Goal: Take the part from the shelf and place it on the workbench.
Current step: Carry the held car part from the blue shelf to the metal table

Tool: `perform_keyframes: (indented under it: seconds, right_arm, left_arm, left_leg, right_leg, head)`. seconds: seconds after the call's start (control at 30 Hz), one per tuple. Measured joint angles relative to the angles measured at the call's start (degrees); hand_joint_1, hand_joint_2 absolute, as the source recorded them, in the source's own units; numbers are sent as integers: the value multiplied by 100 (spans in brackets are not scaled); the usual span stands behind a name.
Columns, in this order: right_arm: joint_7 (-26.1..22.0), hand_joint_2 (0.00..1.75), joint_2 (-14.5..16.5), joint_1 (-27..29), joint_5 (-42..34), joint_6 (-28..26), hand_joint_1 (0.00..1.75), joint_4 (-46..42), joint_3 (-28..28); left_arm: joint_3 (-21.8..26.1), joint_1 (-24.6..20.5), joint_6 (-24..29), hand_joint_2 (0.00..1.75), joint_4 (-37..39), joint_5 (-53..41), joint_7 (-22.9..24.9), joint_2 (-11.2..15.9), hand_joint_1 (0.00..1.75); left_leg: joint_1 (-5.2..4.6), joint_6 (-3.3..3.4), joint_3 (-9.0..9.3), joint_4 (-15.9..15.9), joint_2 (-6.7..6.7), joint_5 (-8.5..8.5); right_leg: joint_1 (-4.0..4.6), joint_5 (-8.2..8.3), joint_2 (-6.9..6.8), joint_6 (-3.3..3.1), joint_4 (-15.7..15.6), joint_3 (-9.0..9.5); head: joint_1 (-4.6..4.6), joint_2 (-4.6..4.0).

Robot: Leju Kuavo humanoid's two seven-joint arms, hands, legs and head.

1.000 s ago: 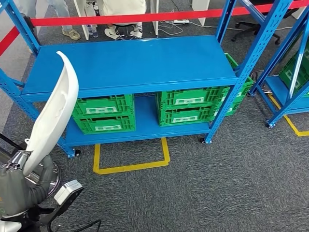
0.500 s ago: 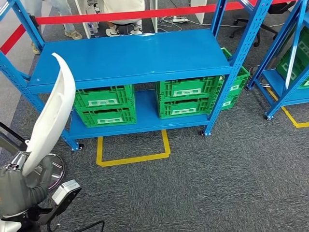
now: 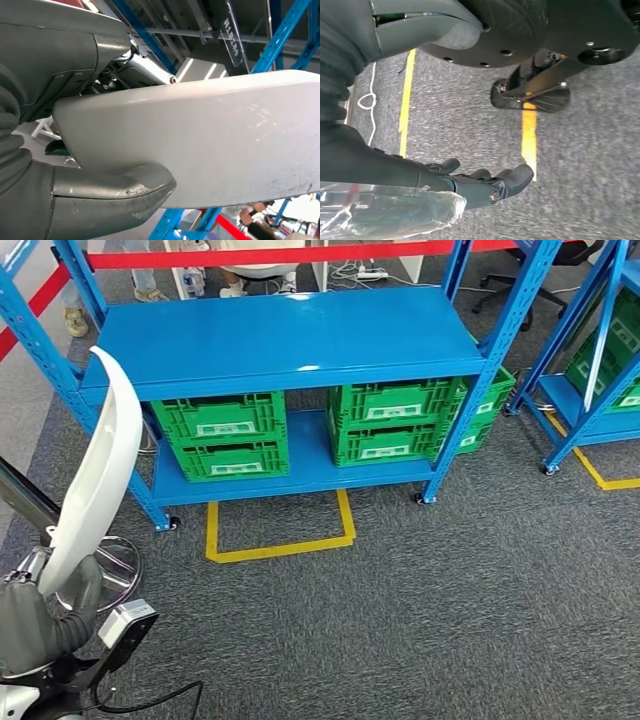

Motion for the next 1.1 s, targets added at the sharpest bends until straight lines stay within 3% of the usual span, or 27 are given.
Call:
perform_keyframes:
  seconds: [0.03,0.1,0.13,0.17,0.23,0.27,0.3,0.37,0.4,0.43,0.47,0.5,0.57,0.63,0.67,0.73,0.77,0.83,0.9,0.93,0.97,1.0,1.1]
  right_arm:
    - [-4,175,0,-7,2,0,0,-1,-2]
    - [-16,175,0,-34,10,-2,0,-5,-7]
    - [-24,175,0,-44,14,-3,0,-7,-9]
    - [-30,175,2,-48,16,-4,0,-8,-15]
    - [-36,175,21,-35,17,-3,0,-6,-34]
    - [-36,175,31,-29,16,-3,0,-5,-45]
    - [-34,175,39,-23,16,-4,0,-4,-55]
    - [-33,175,40,-18,18,-5,0,-4,-74]
    - [-32,175,41,-13,21,-3,0,-4,-84]
    - [-32,175,42,-7,24,2,0,-4,-91]
    - [-32,175,43,-2,27,5,0,-4,-96]
    - [-31,175,44,2,30,7,0,-4,-98]
    - [-30,175,48,8,32,8,0,-4,-103]
    - [-30,175,56,11,32,9,0,-4,-111]
    - [-30,175,60,11,31,9,0,-4,-116]
    - [-30,175,63,10,32,9,0,-4,-126]
    - [-30,175,63,13,32,9,0,-4,-129]
    - [-29,175,63,24,34,9,0,-4,-135]
    - [-28,175,63,32,43,10,0,-4,-140]
    - [-28,175,63,34,51,11,0,-4,-142]
    - [-28,175,63,38,62,13,0,-4,-144]
    - [-27,175,63,41,73,15,0,-4,-145]
    - [-28,175,63,26,119,17,0,-5,-148]
  left_arm:
    - [18,-12,-12,175,28,11,-11,-11,175]
    - [50,-33,-31,175,73,26,-37,-33,175]
    - [63,-46,-38,175,89,27,-52,-42,175]
    - [72,-59,-42,175,104,27,-63,-50,175]
    - [88,-78,-49,175,132,28,-76,-62,175]
    - [98,-80,-52,175,145,29,-78,-66,175]
    - [109,-82,-60,175,159,30,-78,-67,175]
    - [130,-88,-84,175,185,34,-84,-68,175]
    - [136,-90,-98,175,200,36,-88,-69,175]
    - [140,-91,-108,175,217,38,-93,-69,175]
    - [143,-92,-117,175,232,38,-96,-70,175]
    - [146,-94,-123,175,244,38,-97,-70,175]
    - [153,-108,-129,175,254,38,-98,-70,175]
    - [156,-131,-129,175,256,38,-102,-70,175]
    - [157,-142,-129,175,256,38,-104,-70,175]
    - [161,-151,-130,175,257,38,-107,-70,175]
    - [166,-154,-130,175,258,38,-108,-72,175]
    - [176,-157,-138,175,262,45,-109,-79,175]
    - [183,-158,-162,175,276,71,-113,-85,175]
    - [185,-158,-178,175,287,87,-117,-85,175]
    - [186,-158,-196,175,299,111,-123,-85,175]
    - [189,-158,-215,175,312,130,-128,-85,175]
    - [198,-159,-285,175,348,224,-151,-85,175]
  left_leg:
    - [-7,-10,-75,4,0,72]
    - [-24,-53,-178,13,1,207]
    - [-25,-79,-199,8,6,274]
    - [-22,-112,-208,-7,10,340]
    - [-9,-181,-236,-35,8,405]
    - [-2,-219,-270,28,1,274]
    - [5,-255,-318,194,-6,31]
    - [35,-319,-426,855,-9,-612]
    - [47,-344,-462,1234,-9,-790]
    - [58,-361,-451,1518,-9,-823]
    - [65,-368,-373,1631,-8,-733]
    - [69,-364,-198,1524,-9,-585]
    - [66,-327,394,803,-10,-413]
    - [48,-258,873,95,-11,-489]
    - [35,-221,963,-81,-11,-551]
    - [41,-143,944,-194,-4,-574]
    - [51,-98,919,-226,1,-558]
    - [59,-25,846,-250,19,-489]
    - [38,4,758,-245,45,-421]
    - [29,6,721,-243,64,-391]
    - [21,3,693,-241,87,-366]
    - [16,-4,676,-240,113,-348]
    - [-13,-48,660,-224,196,-318]
  right_leg:
    - [14,147,0,-31,-354,299]
    - [47,162,-1,-87,-1253,940]
    - [63,99,1,-106,-1564,1129]
    - [78,61,4,-124,-1718,1199]
    - [73,157,-9,-180,-1733,1099]
    - [62,228,-22,-224,-1733,1031]
    - [48,304,-35,-259,-1741,952]
    - [42,435,-48,-300,-1737,789]
    - [43,496,-53,-298,-1731,706]
    - [43,560,-59,-292,-1720,625]
    - [43,617,-64,-282,-1704,552]
    - [42,671,-65,-270,-1683,485]
    - [49,752,-60,-233,-1630,384]
    - [63,817,-56,-176,-1578,300]
    - [68,848,-57,-143,-1558,261]
    - [67,878,-52,-77,-1516,176]
    - [64,810,-44,-46,-1430,108]
    - [50,460,-19,3,-915,-142]
    - [38,62,-9,33,-126,-449]
    - [36,-19,-9,41,119,-524]
    - [35,9,-11,44,139,-485]
    - [35,137,-18,38,-87,-318]
    - [54,545,-159,-23,-1328,438]
  head:
    - [1,0]
    - [-4,0]
    - [-7,0]
    - [-6,0]
    - [1,-1]
    - [-1,-1]
    - [-19,-1]
    - [-47,-1]
    - [-55,0]
    - [-54,0]
    - [-58,0]
    - [-57,0]
    - [-60,0]
    - [-57,0]
    - [-56,0]
    - [-55,0]
    - [-49,0]
    - [-36,0]
    - [-31,0]
    - [-32,0]
    - [-32,0]
    - [-33,0]
    - [-33,0]
